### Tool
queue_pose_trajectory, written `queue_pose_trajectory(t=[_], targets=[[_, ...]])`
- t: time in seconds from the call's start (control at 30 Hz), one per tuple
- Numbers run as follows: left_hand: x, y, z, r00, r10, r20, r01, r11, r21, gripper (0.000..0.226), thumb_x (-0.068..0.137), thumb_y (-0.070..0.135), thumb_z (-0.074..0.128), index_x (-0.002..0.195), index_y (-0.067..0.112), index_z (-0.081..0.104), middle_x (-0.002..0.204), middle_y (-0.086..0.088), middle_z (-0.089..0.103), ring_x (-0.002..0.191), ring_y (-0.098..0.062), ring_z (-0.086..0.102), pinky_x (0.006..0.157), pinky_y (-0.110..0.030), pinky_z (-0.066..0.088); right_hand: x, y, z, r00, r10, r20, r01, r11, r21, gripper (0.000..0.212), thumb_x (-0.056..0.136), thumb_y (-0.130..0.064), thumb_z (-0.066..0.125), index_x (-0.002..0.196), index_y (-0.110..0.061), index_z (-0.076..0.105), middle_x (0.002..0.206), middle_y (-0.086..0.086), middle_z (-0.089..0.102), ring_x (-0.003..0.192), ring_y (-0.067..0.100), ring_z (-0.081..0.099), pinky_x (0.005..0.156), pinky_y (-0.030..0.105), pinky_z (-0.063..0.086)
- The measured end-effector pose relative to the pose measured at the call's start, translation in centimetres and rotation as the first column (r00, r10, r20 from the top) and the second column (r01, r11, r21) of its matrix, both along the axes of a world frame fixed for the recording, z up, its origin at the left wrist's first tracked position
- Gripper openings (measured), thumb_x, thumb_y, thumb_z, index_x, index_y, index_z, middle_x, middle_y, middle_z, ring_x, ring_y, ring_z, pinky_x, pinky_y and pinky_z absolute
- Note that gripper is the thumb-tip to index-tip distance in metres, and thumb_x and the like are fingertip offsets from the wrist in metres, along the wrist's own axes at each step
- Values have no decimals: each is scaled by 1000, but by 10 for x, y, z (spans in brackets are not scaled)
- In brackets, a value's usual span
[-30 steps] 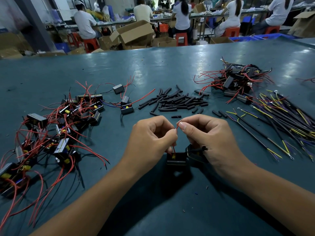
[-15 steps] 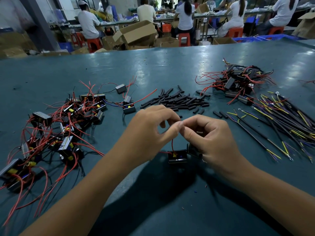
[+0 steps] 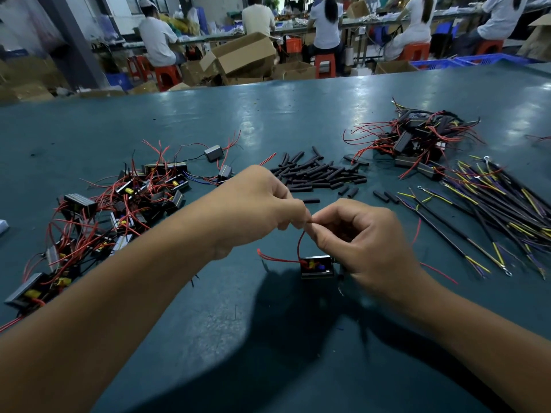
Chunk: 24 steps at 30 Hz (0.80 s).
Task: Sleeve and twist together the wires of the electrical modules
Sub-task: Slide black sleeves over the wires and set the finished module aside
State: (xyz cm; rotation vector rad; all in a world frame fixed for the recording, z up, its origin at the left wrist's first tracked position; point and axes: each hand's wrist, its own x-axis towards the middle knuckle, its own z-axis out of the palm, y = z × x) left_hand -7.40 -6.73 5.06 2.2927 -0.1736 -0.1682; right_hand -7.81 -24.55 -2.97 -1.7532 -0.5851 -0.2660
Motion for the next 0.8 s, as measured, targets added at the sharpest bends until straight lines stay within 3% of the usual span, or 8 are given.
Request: queue_pose_trajectory(t=[0.17, 0.2, 0.27, 0.3, 0.37, 0.67, 0.73, 0.8], targets=[[-2, -2, -6, 983, 41, -180, -69, 986, -151, 27, 83, 23, 70, 57, 15, 72, 53, 1, 54, 44, -10, 38, 44, -20, 28, 0, -2, 0, 995, -10, 99, 16, 998, -54, 3, 84, -15, 72, 82, -16, 74, 70, -11, 62, 57, 3, 53, 56, 11, 37], [-2, 2, -7, 992, 16, -127, -36, 987, -157, 29, 86, 23, 69, 59, 15, 72, 55, 2, 57, 45, -9, 41, 45, -19, 31, 0, -3, 1, 995, -7, 102, 13, 998, -54, 3, 84, -16, 72, 82, -17, 74, 71, -10, 62, 58, 4, 54, 57, 11, 37], [-4, 13, -7, 981, -109, 161, 117, 992, -40, 18, 90, 19, 70, 72, 18, 73, 65, 7, 64, 53, -4, 50, 53, -14, 38, 2, -5, 2, 995, -1, 97, 7, 998, -58, 4, 85, -18, 72, 81, -19, 73, 73, -9, 62, 62, 5, 56, 60, 13, 39], [-5, 19, -5, 931, -206, 302, 196, 979, 65, 7, 90, 15, 72, 84, 20, 73, 75, 10, 65, 62, -4, 54, 58, -13, 39, 2, -6, 2, 996, 2, 92, 3, 998, -60, 3, 85, -19, 71, 82, -19, 73, 73, -9, 62, 63, 6, 56, 61, 14, 40], [-6, 28, -7, 813, -365, 453, 277, 928, 249, 16, 86, 12, 77, 98, 22, 73, 91, 10, 64, 77, -12, 57, 67, -15, 40, 3, -7, 3, 996, 21, 86, -16, 998, -61, 3, 85, -20, 71, 83, -19, 73, 74, -10, 61, 64, 6, 56, 61, 14, 41], [3, 21, -12, 684, -488, 542, 333, 870, 364, 14, 89, 29, 72, 94, 18, 78, 92, 6, 65, 85, -13, 57, 75, -34, 48, 4, -10, 4, 992, 46, 120, -36, 996, -85, 2, 87, -18, 71, 86, -18, 73, 73, -12, 60, 63, 4, 54, 60, 13, 39], [3, 19, -11, 691, -486, 535, 313, 869, 384, 14, 90, 31, 70, 93, 19, 77, 90, 8, 64, 83, -13, 56, 75, -36, 47, 4, -10, 4, 992, 36, 122, -27, 997, -77, 3, 87, -18, 71, 86, -17, 73, 73, -10, 60, 63, 5, 55, 59, 13, 39], [1, 17, -11, 755, -444, 482, 320, 892, 320, 15, 90, 33, 69, 89, 19, 76, 82, 12, 61, 75, -9, 53, 70, -26, 44, 4, -10, 5, 990, 19, 142, -6, 996, -86, 3, 87, -16, 71, 86, -15, 74, 72, -10, 60, 62, 5, 54, 59, 13, 38]])
